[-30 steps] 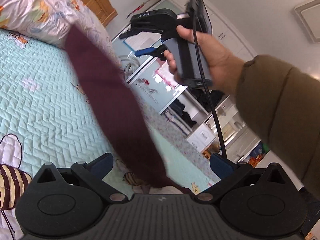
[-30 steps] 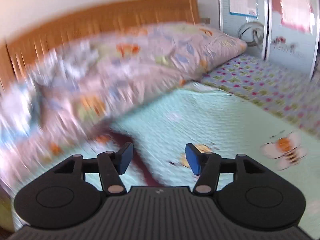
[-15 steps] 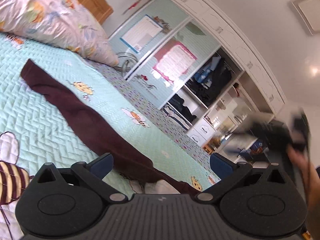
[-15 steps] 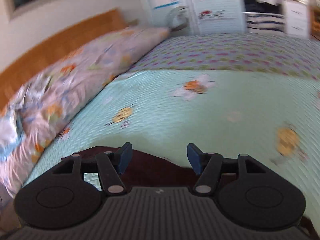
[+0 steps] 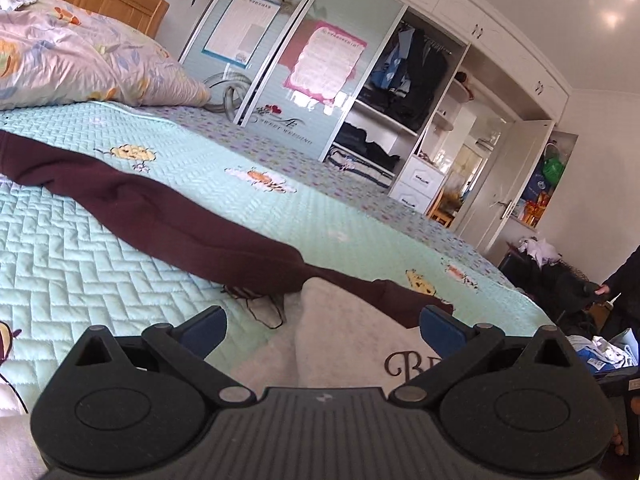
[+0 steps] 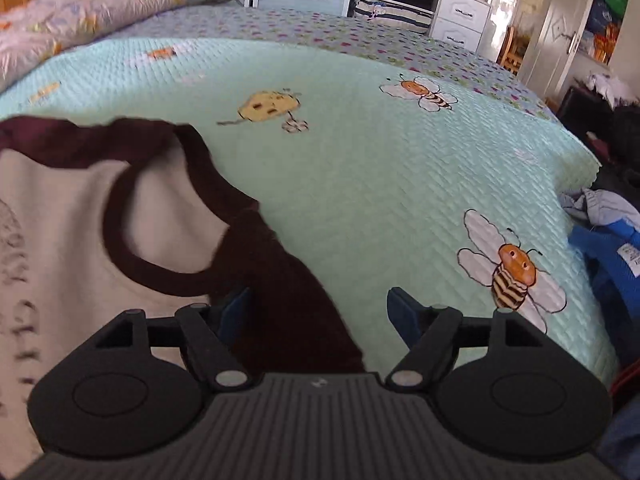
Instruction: Fold clothes
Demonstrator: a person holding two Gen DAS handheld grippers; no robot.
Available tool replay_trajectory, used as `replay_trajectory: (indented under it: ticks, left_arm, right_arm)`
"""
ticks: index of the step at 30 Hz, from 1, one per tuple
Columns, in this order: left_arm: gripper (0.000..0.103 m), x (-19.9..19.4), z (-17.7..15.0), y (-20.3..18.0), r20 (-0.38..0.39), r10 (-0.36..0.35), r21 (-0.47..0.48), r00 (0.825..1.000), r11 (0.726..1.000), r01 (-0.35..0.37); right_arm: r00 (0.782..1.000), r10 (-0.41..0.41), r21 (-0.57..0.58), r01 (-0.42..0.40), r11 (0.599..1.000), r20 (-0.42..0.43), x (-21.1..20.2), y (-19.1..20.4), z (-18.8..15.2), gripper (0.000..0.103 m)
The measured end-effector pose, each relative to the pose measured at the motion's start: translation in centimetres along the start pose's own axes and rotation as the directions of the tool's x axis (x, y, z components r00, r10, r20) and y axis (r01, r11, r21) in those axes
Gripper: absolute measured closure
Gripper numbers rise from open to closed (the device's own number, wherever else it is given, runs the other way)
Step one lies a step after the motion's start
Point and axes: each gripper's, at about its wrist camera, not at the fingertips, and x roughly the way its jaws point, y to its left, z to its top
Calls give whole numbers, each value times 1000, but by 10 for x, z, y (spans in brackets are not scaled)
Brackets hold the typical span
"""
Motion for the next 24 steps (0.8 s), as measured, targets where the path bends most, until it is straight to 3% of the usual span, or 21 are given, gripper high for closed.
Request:
replay_trajectory:
  ticks: [2,4,6,8,11,14,20,22,23,24]
  left_arm:
    - [0,2,0,3,-9,3,-11,1000,1000,-3]
    - [0,3,0,6,-13,5,-29,1000,1000,-6]
    - [0,2,0,7,-12,8,-41,1000,999,-8]
    - [0,2,0,5,-13,18,-33,1000,999,-18]
    - [0,7,-4,0,-30,38,1,999,999,-38]
    - [0,9,-6,-3,-39,53,23,998,998,-52]
    - [0,9,-7,-2,-32,65,11,997,998,-64]
    - [0,11,-8,-1,-38,69,8,997,998,-69]
    - [0,11,-8,-1,-38,69,6,997,998,-69]
    - [0,10,-7,-1,-36,68,5,997,998,-68]
  right_arm:
    - [995,102,92,-102,991,-4,6,-19,-4,24]
    - [972,234,214,-230,949,9,9,-42,-9,24]
    - [927,361,356,-372,857,99,7,-69,-18,24]
    - [904,390,462,-425,779,173,5,-92,-28,24]
    - [935,329,416,-355,837,135,5,-96,-33,24]
    - [923,362,348,-384,855,130,5,-86,-35,25]
    - [947,302,207,-320,925,115,3,-60,-28,27]
    - [954,276,162,-292,942,114,2,-52,-24,46]
    - [958,263,140,-278,950,115,2,-48,-23,71]
    - [961,250,117,-263,958,116,1,-44,-21,85]
